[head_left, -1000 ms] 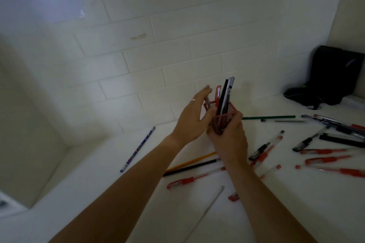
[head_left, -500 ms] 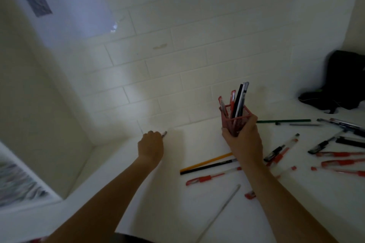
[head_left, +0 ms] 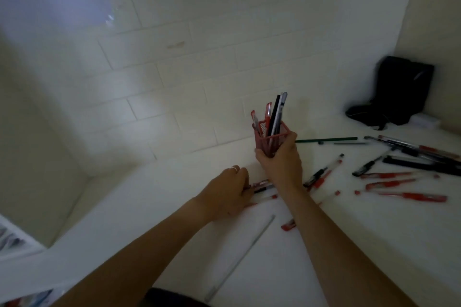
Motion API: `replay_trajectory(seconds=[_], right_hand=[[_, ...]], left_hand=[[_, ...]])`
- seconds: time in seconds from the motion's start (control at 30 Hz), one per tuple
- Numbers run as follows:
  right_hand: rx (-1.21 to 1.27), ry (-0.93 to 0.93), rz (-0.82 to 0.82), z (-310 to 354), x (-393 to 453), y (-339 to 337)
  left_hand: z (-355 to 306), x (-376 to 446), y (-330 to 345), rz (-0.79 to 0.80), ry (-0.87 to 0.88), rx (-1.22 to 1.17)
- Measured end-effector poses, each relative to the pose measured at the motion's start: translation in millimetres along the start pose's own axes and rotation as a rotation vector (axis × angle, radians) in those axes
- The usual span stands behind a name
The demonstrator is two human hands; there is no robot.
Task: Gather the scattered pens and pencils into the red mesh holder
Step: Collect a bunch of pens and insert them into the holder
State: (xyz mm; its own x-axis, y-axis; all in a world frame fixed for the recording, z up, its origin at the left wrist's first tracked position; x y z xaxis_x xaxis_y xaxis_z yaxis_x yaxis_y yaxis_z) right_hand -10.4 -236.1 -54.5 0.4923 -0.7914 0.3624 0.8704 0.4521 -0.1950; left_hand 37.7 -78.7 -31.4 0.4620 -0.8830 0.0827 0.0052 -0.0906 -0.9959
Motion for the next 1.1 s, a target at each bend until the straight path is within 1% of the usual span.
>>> replay_trajectory(seconds=[0.03,0.13,0.23,0.37,0.43,0.53,0.6,0.8,0.87,0.93,1.0,1.1], right_hand=[[0.002,0.014,0.011,0,1,0],[0.02,0.056,0.049,3,4,-2],[0.004,0.068,0.083,8,7,-6],[-0.066,0.101,0.14,13,9,-14],[-0.104,0.118,0.17,12,8,-18],[-0.101,0.117,0.187,11,10,-24],[-0.125,0.106,0.189,11,11,-27],[-0.145,0.074,0.191,7,8,-29],[-0.154,0.053,0.173,5,6,-30],[-0.167,0.013,0.136,2,2,-30],[-0.184,-0.027,0.089,1,-2,-28],[-0.21,-0.038,0.057,-1,-4,-24]], left_hand=[[0,0,2,0.014,-0.004,0.009],[3,3,1,0.123,-0.04,0.033],[1,8,-4,0.163,-0.067,0.006],[-10,11,-10,0.24,-0.03,0.055],[-15,11,-11,0.222,-0.001,0.142],[-17,10,-9,0.126,0.039,0.332],[-16,9,-8,0.069,0.054,0.395],[2,6,-6,-0.019,0.043,0.336],[9,2,-16,-0.084,0.027,0.302],[12,0,-38,-0.18,-0.003,0.25],[10,4,-75,-0.308,-0.058,0.17],[-1,23,-137,-0.585,-0.145,0.01]])
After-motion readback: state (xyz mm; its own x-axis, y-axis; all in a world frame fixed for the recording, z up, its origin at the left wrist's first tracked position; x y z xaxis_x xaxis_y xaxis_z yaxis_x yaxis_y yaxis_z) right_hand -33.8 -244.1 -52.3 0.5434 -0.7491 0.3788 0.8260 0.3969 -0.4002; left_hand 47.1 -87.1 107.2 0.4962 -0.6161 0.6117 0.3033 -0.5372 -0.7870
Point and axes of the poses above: each hand's wrist, its own x-axis towards the middle knuckle, its own y-axis out of the palm, z = x × y, the point moved 2 cm from there along x, towards the middle knuckle, and after that the axes turned 10 degrees about x, right-handed, at the moved point
